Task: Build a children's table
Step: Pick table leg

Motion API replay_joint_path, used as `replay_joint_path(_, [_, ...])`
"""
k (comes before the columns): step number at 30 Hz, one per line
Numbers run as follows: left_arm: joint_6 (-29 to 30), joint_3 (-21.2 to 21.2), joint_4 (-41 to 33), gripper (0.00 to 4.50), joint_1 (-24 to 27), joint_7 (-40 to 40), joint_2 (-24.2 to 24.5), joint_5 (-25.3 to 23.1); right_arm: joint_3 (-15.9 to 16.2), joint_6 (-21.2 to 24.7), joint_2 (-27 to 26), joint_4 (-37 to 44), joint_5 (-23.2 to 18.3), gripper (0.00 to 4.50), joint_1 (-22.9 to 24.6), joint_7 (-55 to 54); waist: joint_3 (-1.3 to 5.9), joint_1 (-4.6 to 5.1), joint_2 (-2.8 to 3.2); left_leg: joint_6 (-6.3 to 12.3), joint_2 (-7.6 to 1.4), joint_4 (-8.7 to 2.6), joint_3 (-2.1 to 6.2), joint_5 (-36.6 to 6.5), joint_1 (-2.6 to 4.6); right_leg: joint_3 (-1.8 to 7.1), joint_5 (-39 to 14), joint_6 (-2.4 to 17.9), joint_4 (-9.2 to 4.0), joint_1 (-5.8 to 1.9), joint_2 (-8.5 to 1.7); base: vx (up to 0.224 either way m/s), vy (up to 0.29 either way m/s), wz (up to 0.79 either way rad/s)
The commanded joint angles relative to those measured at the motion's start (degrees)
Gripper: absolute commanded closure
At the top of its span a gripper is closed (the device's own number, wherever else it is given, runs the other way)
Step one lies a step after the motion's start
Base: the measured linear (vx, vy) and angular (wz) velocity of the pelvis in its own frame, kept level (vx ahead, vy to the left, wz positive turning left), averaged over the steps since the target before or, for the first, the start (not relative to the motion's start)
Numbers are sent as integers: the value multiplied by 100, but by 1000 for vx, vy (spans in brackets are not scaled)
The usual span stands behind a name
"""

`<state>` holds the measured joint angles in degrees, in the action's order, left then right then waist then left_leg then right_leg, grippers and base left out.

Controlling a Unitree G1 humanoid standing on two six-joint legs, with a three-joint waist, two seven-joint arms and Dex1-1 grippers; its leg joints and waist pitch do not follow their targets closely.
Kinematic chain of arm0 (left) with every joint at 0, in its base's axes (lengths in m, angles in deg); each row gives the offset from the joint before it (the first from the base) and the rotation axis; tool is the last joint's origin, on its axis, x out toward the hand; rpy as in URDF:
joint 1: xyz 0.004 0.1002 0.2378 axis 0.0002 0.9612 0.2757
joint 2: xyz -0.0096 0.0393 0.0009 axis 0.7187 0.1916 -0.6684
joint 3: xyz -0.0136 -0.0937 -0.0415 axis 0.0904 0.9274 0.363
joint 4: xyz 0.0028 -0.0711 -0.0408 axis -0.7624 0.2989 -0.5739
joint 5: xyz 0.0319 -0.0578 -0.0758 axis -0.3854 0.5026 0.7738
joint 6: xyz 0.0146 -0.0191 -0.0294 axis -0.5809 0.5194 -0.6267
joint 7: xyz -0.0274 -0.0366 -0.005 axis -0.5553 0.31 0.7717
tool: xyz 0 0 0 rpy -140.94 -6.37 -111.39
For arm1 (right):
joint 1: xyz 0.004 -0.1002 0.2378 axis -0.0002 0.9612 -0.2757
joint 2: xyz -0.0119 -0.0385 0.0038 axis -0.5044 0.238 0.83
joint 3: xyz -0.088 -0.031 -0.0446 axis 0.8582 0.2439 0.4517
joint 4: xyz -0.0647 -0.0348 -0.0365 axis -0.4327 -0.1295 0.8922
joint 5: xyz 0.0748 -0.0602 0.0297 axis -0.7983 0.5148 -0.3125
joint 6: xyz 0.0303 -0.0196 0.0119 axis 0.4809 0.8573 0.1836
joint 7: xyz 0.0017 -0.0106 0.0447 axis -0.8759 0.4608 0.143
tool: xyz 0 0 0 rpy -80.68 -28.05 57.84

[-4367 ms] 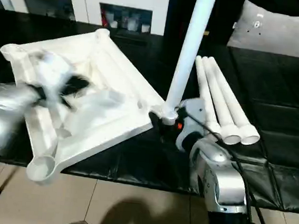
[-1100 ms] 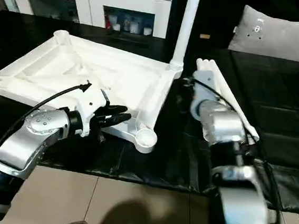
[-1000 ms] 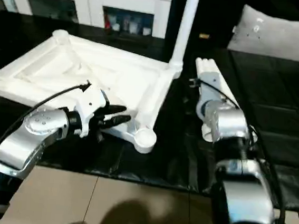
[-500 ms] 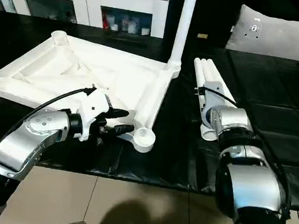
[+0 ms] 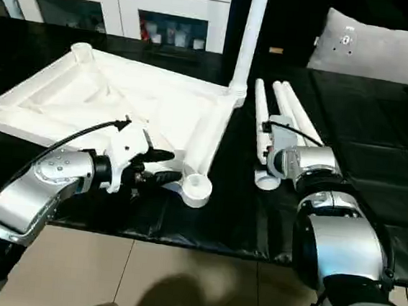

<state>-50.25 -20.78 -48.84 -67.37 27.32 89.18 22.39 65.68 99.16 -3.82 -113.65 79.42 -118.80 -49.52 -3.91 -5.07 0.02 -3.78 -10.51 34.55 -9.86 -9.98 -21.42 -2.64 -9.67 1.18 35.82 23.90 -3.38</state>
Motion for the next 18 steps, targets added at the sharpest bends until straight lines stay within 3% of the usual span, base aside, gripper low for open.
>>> replay_joint_path(1, [60,-89,-111,228,-103,28,53,-27,54,15,-75,-96,6,75,-122,244,444,-4,-19,-63,-191,-347,30,-1255,52,208,-1454,1201,-412,-313,-392,0,0,0])
replay_joint_path(12, [92,-117,-174,228,-81,42,79,-23,82,59,-175,-193,61,149,-64,391,437,16,-34,-74,-188,-350,33,-1231,37,208,-1553,1169,-416,-315,-401,0,0,0])
replay_joint_path(18, [84,-157,-185,228,-69,16,86,-20,-92,69,-100,-268,-33,175,-43,257,438,37,-50,-57,-185,-345,29,-1214,42,208,-1615,1143,-423,-309,-400,0,0,0])
